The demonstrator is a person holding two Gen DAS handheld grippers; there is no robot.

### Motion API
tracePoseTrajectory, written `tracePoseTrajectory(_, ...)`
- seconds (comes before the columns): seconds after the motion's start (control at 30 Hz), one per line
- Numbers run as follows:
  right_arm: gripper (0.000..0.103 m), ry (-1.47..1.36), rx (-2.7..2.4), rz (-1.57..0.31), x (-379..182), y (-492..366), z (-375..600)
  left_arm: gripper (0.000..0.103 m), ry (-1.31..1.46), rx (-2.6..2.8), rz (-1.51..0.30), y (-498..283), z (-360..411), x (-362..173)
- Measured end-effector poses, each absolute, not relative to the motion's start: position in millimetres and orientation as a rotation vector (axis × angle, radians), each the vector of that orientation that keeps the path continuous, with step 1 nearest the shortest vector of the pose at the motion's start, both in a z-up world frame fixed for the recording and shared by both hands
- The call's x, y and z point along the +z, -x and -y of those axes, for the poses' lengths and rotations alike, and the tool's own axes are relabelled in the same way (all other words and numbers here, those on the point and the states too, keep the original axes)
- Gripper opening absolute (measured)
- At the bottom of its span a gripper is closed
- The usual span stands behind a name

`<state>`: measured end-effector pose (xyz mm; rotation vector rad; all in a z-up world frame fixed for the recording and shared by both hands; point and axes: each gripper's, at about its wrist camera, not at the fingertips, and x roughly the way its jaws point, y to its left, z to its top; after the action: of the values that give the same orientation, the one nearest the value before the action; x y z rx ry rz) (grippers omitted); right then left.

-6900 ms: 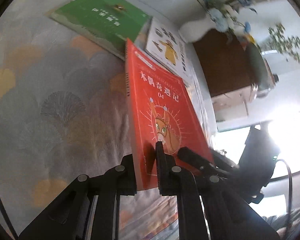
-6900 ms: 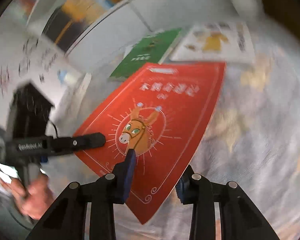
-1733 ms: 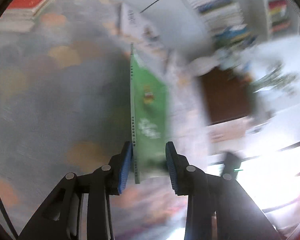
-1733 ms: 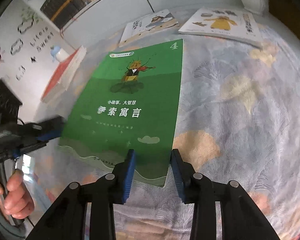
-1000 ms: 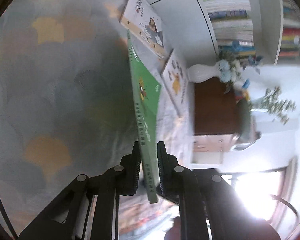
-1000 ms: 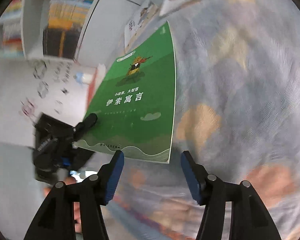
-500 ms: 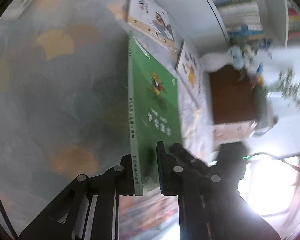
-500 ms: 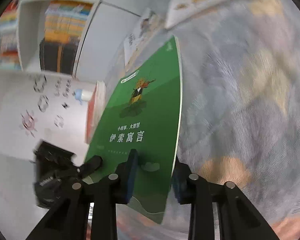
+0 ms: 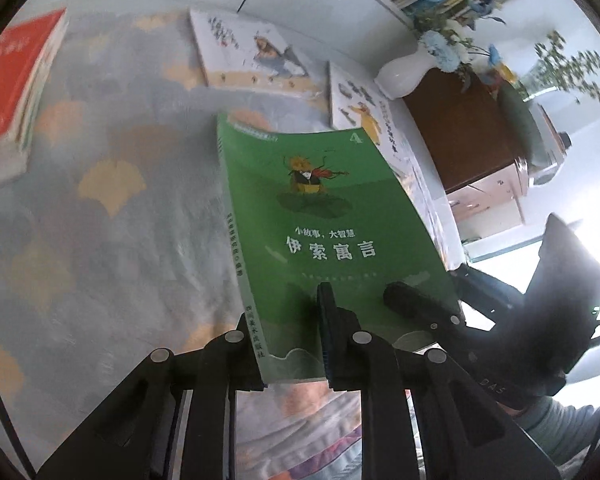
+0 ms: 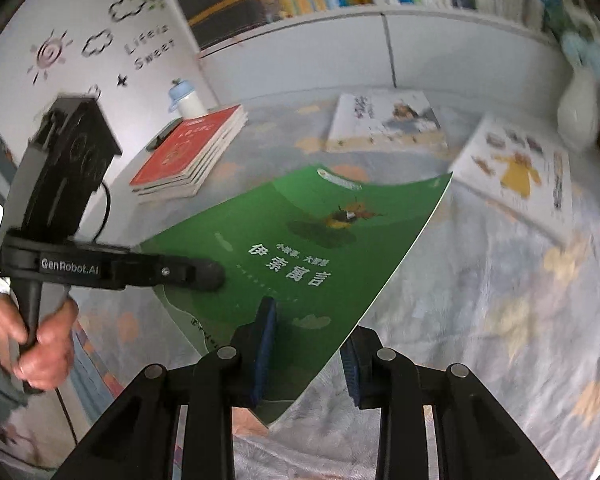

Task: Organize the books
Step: 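Carry the green book onto the red book stack and open the right tool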

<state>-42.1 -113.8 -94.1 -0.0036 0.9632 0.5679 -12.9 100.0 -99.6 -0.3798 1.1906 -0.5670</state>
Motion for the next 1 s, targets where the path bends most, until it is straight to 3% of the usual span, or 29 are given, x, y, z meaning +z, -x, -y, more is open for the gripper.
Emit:
tracePoseTrajectory(0.67,0.030,0.087,0.770,-0.731,7.0,-28.4,-56.6,0.016,0.464,-0.327,-0.857,-4.4,-285.2,1.2)
tracePoseTrajectory(1.0,0.031,0.123,0.859,-0.749,-7.4,-85.0,-160.2,0.017,0.536,-0.219,-0.865,-47.2,-367.1,-35.2)
